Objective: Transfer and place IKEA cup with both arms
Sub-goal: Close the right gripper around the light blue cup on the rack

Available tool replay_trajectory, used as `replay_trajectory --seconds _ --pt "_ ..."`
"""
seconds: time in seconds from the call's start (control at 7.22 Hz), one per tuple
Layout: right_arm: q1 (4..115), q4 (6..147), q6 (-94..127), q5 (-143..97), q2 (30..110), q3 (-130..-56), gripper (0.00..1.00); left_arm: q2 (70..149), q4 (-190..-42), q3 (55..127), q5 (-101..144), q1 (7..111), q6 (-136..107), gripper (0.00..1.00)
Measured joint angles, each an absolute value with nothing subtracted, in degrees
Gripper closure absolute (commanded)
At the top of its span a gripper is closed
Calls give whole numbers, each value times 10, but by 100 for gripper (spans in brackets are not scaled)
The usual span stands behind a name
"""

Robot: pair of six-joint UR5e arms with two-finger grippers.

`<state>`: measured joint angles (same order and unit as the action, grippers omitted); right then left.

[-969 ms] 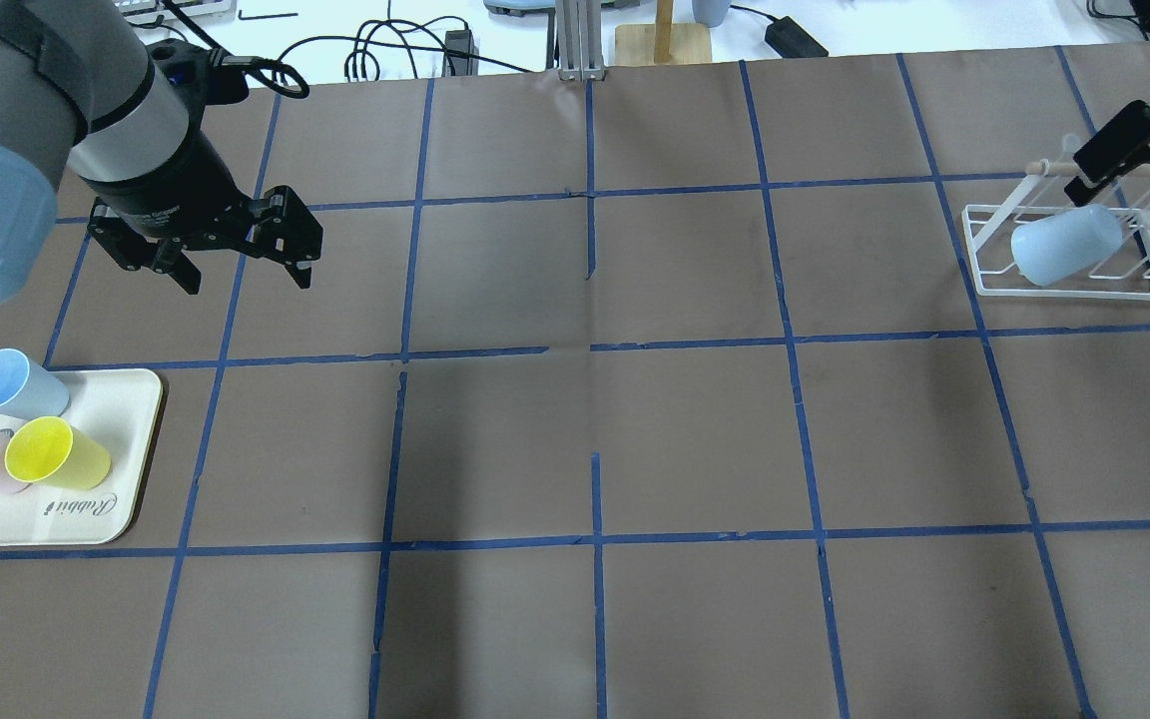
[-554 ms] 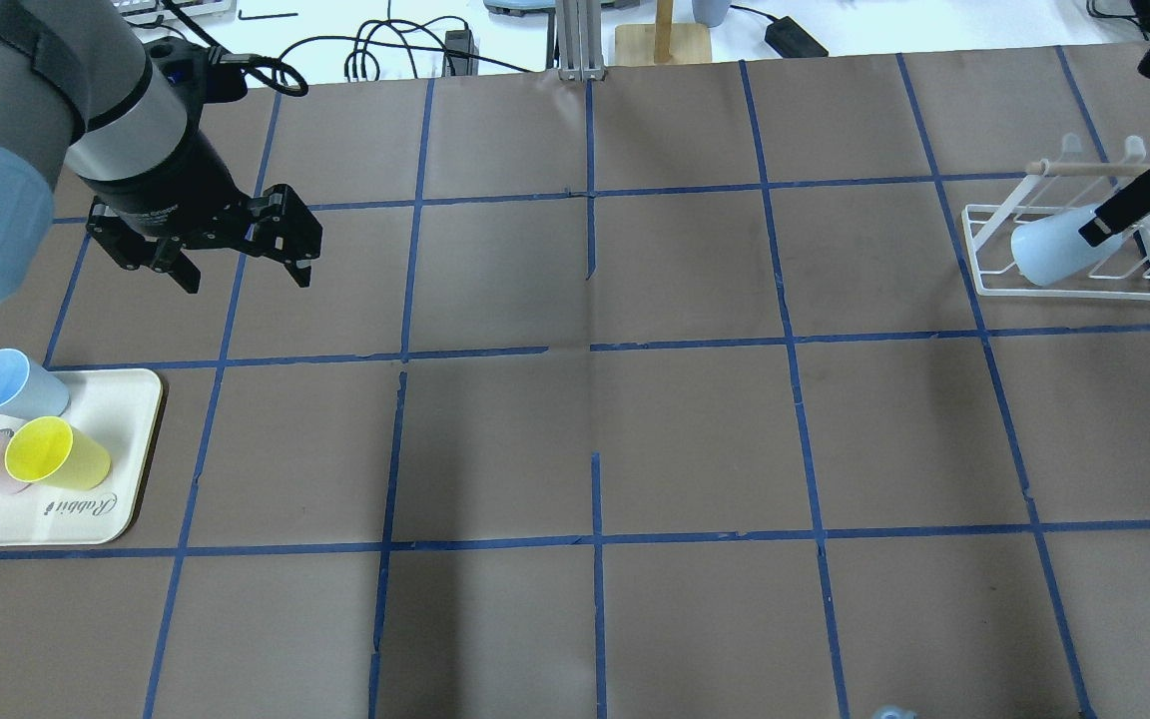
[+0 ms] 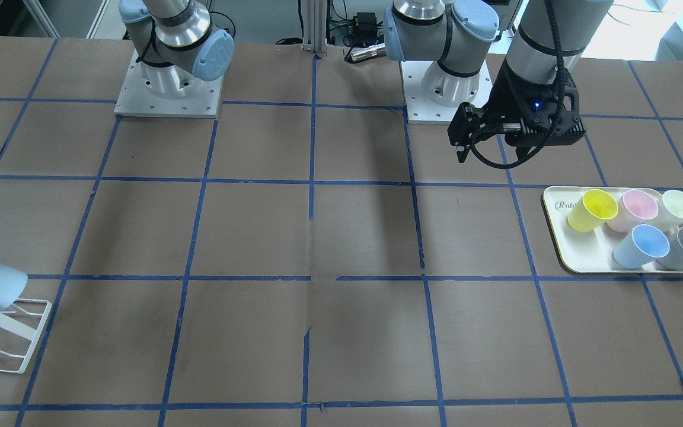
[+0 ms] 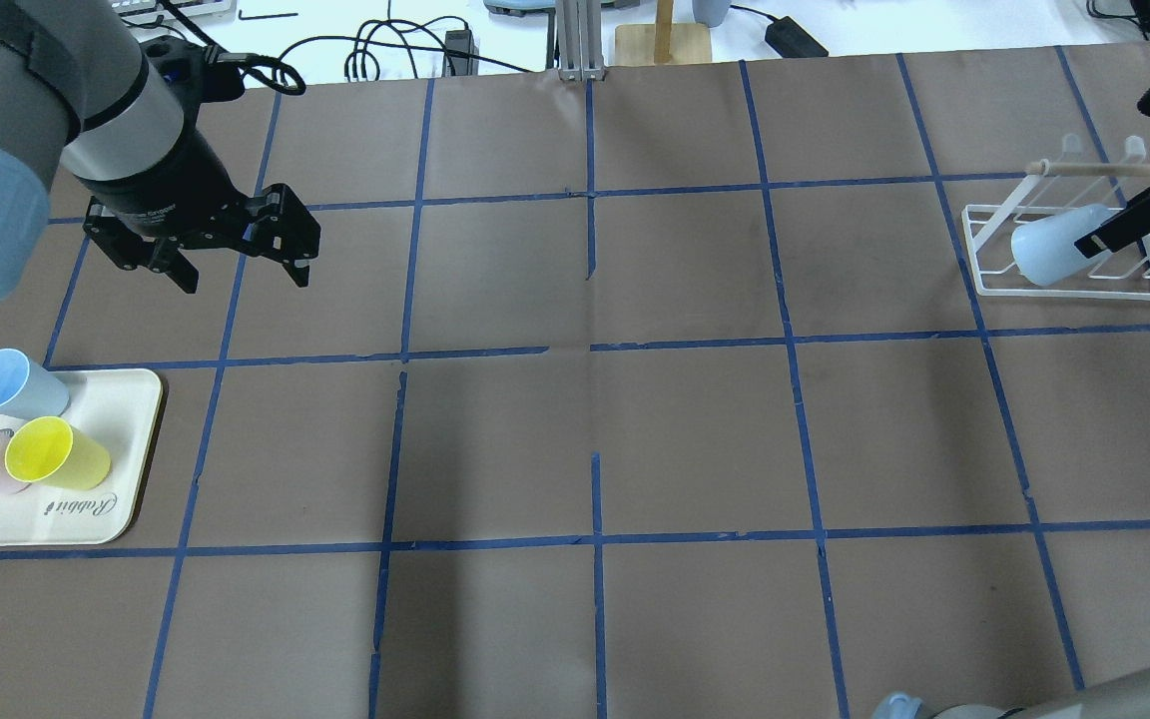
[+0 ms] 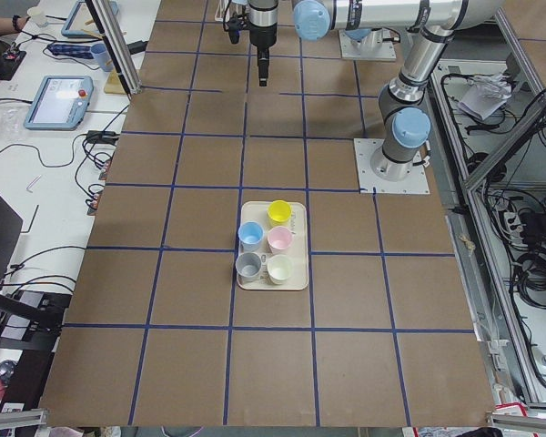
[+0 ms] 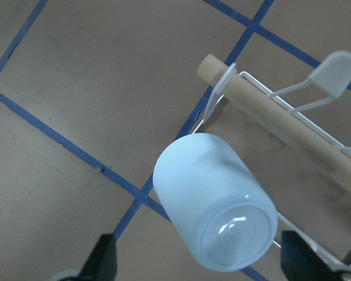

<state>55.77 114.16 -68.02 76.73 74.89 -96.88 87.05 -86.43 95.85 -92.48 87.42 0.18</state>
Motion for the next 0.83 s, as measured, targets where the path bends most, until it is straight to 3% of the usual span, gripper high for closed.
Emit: replay_trajectory --seconds 0.83 --pt "557 1175 -683 756 711 -969 0 870 -864 957 -923 872 0 0"
